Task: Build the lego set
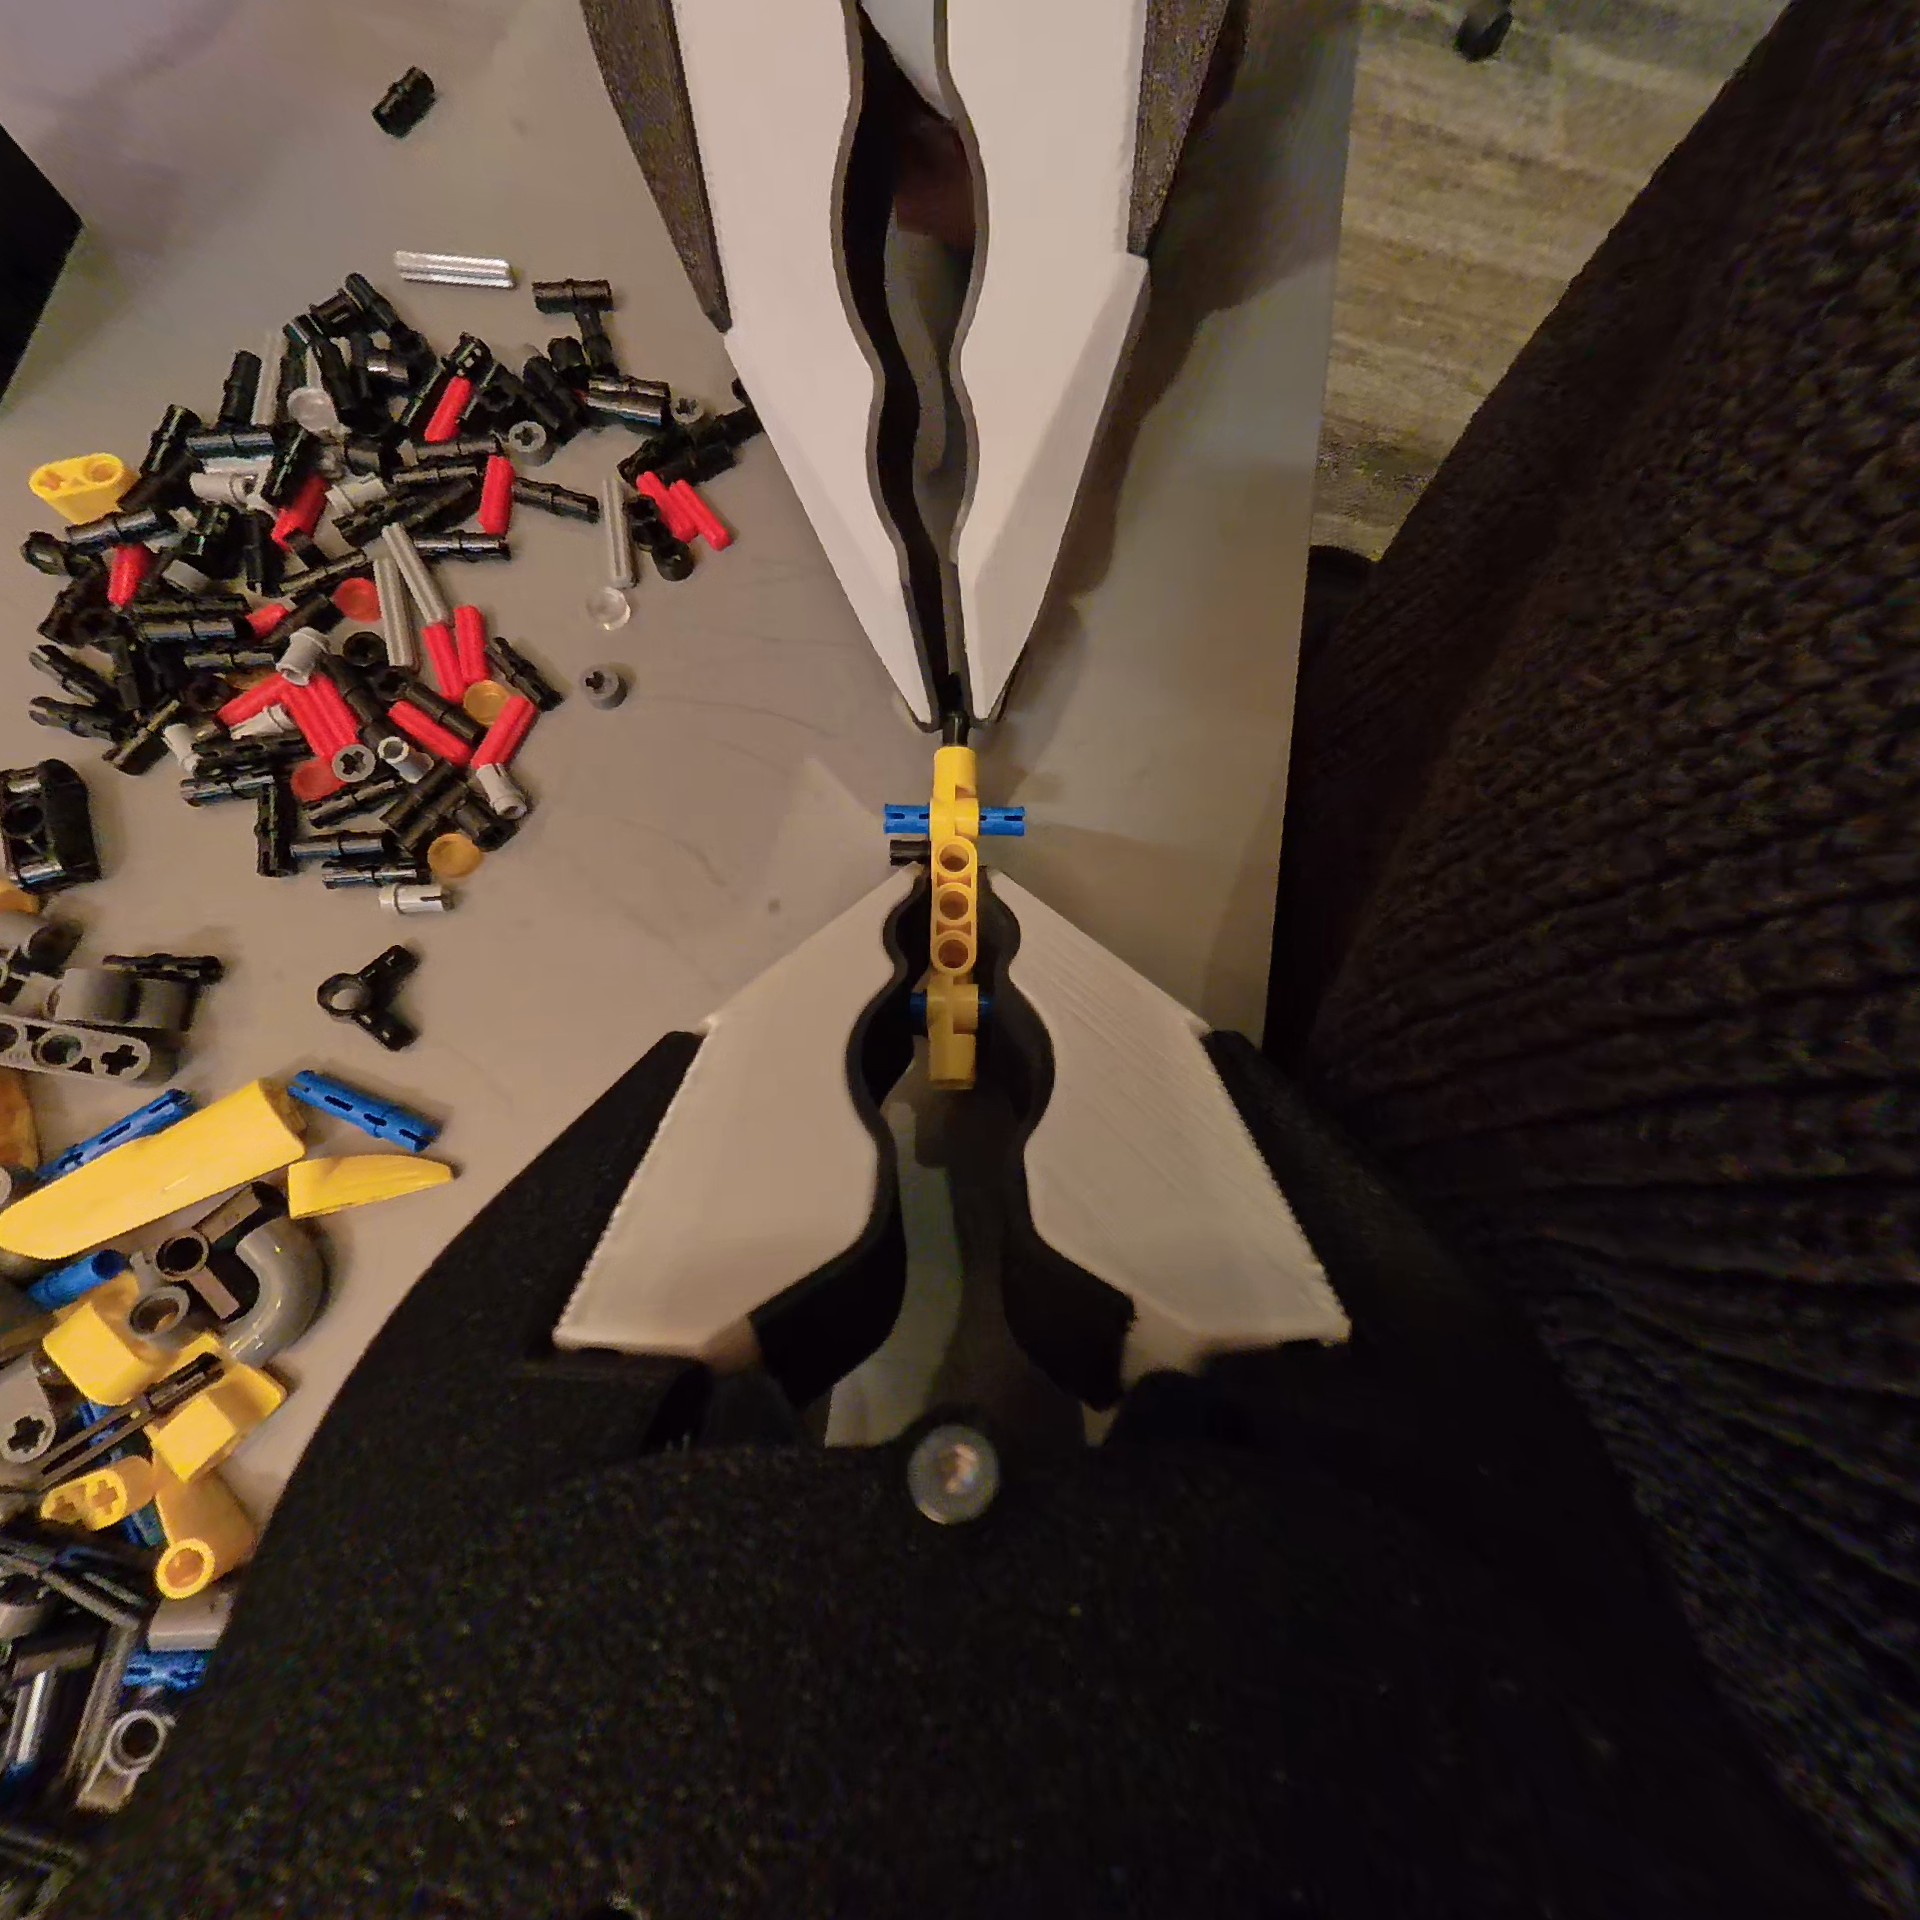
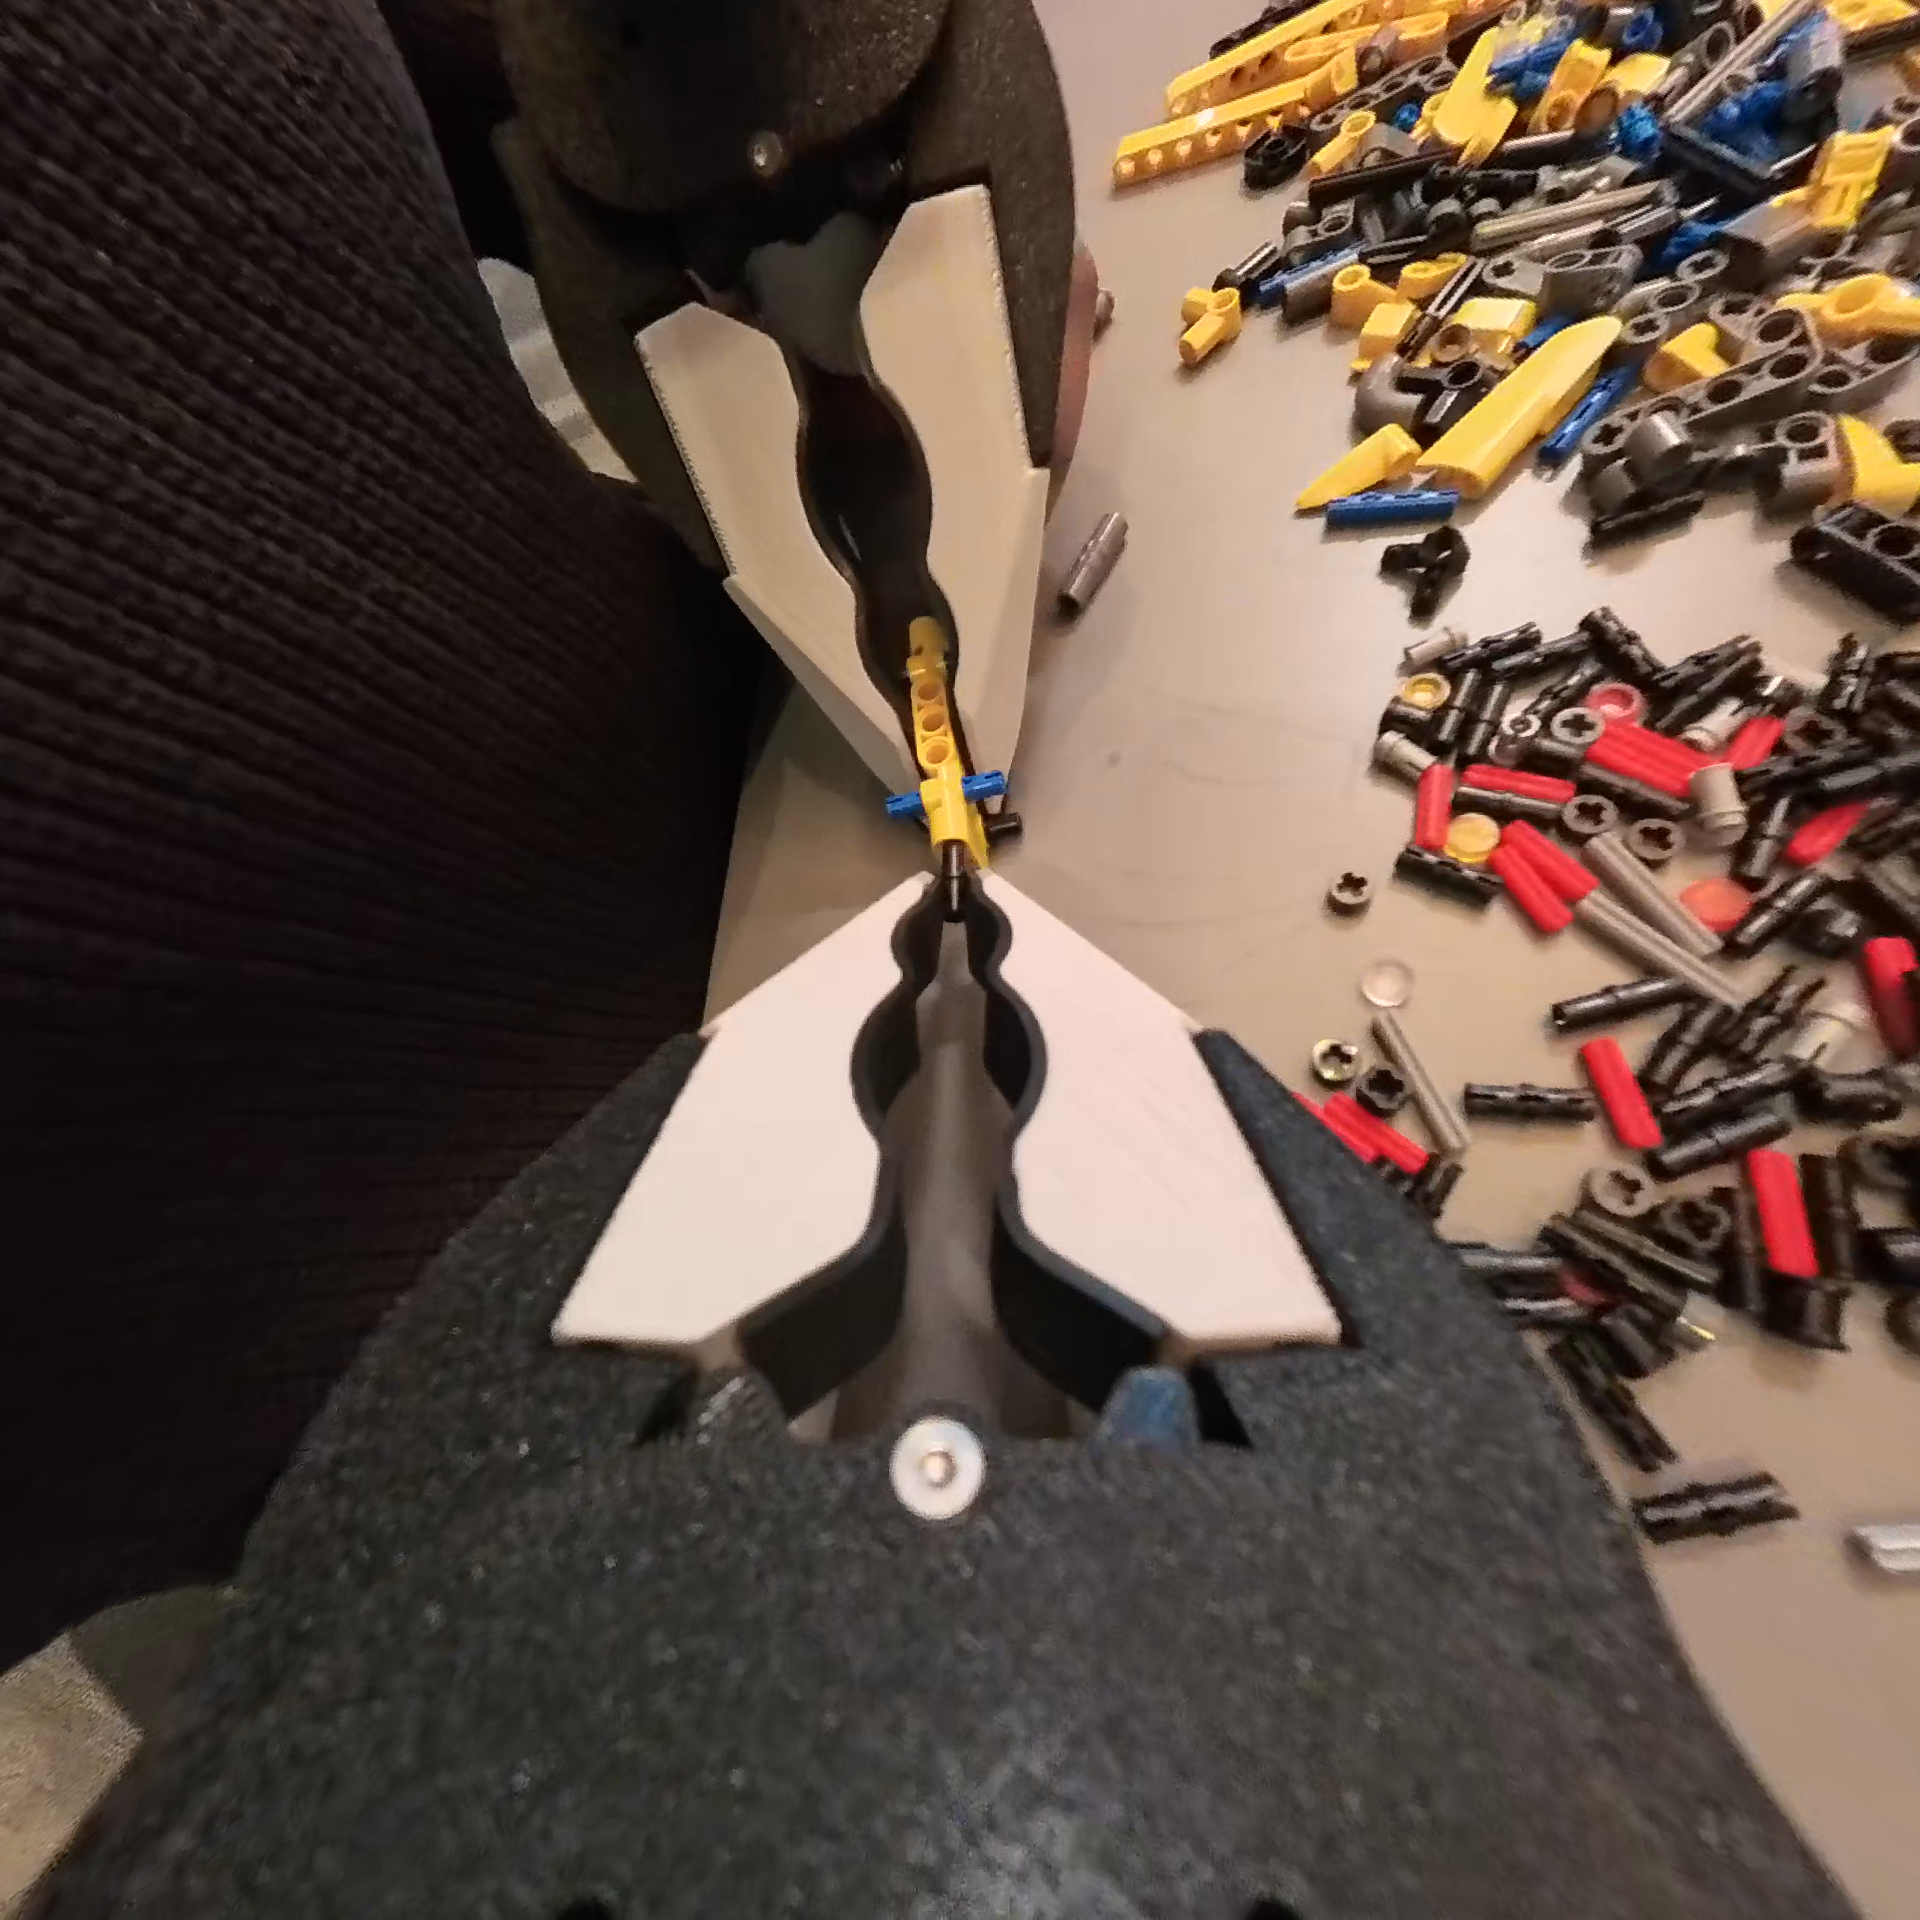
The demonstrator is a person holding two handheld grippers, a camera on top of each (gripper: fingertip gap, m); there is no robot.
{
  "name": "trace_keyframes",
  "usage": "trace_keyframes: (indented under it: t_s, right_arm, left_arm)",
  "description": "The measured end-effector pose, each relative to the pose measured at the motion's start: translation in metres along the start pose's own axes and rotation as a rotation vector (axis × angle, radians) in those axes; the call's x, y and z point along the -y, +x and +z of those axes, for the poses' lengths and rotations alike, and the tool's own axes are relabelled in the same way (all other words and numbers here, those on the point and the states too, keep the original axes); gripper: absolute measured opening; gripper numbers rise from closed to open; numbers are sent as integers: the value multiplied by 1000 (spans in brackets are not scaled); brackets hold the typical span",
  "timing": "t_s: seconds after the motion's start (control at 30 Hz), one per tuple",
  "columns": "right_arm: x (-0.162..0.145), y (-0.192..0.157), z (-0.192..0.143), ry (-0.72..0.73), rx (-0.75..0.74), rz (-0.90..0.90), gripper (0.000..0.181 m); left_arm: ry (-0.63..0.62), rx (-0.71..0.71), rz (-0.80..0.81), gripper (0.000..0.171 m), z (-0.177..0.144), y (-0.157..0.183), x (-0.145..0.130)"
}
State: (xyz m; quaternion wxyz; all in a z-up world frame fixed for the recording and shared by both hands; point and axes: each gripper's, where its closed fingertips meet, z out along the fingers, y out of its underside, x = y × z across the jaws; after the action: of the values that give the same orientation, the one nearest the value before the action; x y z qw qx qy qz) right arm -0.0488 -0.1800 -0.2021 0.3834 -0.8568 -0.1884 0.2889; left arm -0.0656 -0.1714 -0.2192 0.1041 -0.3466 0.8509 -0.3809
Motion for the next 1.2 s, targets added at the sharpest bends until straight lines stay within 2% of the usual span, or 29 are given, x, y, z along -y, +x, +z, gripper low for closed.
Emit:
trace_keyframes:
  t_s: [0.43,0.5,0.63,0.8,0.87,1.03,1.2]
  right_arm:
    - [1,1,0,1,-22,-22,4]
    - [1,1,0,-15,-38,-62,4]
    - [3,0,0,-97,-132,-260,4]
    - [5,-1,0,-104,-154,-306,4]
    - [6,0,0,-114,-146,-288,4]
    - [5,0,0,-64,-37,-97,4]
    - [3,0,0,-53,-26,-99,4]
  left_arm:
    - [0,-1,0,7,-2,2,-1]
    - [-2,1,11,6,-2,2,-1]
    - [-3,-10,8,6,-2,2,-1]
    - [-4,-8,16,6,-2,2,-1]
    - [-4,-11,15,6,-2,2,-1]
    - [-4,-17,14,6,-1,2,-1]
    - [-3,-19,12,6,-1,1,0]
